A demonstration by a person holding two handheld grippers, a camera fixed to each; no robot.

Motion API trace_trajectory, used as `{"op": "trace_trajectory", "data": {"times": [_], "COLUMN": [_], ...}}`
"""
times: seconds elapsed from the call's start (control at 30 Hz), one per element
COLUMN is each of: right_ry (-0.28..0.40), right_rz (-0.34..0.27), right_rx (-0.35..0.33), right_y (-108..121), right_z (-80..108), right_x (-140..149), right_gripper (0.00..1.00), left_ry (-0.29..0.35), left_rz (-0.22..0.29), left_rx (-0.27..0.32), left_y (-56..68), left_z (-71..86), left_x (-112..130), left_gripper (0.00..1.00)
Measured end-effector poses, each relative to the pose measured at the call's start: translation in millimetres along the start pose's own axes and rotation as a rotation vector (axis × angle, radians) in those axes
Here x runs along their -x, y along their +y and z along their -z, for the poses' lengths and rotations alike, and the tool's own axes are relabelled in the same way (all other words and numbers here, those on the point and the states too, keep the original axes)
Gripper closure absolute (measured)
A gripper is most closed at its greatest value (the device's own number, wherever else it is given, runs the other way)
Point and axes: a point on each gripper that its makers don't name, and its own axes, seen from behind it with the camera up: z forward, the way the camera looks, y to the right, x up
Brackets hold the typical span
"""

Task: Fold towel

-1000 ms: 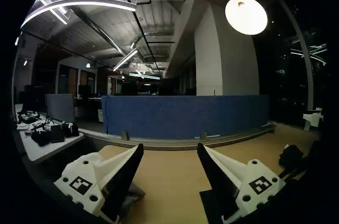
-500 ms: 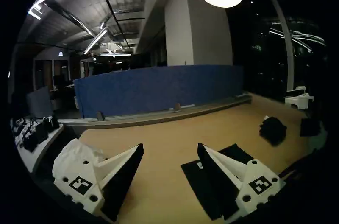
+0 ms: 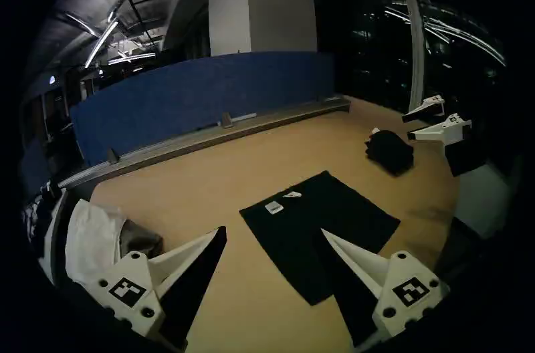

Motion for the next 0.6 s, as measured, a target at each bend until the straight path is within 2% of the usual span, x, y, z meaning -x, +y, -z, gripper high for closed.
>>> {"op": "trace_trajectory", "data": {"times": [0.27, 0.6], "right_ry": [-0.068, -0.097], "right_rz": [0.023, 0.026], "right_rx": [-0.066, -0.082], "right_y": [-19.6, -31.8], "right_z": [3.1, -0.6], "right_x": [20.9, 40.8], "right_gripper": [0.00, 0.00], "left_ry": [-0.063, -0.084], "left_rz": [-0.011, -0.013], "left_rx": [0.070, 0.093], "left_y": [18.0, 31.4], "left_z": [-1.6, -6.0], "left_x": [20.9, 40.6], "left_gripper": [0.06, 0.06]}}
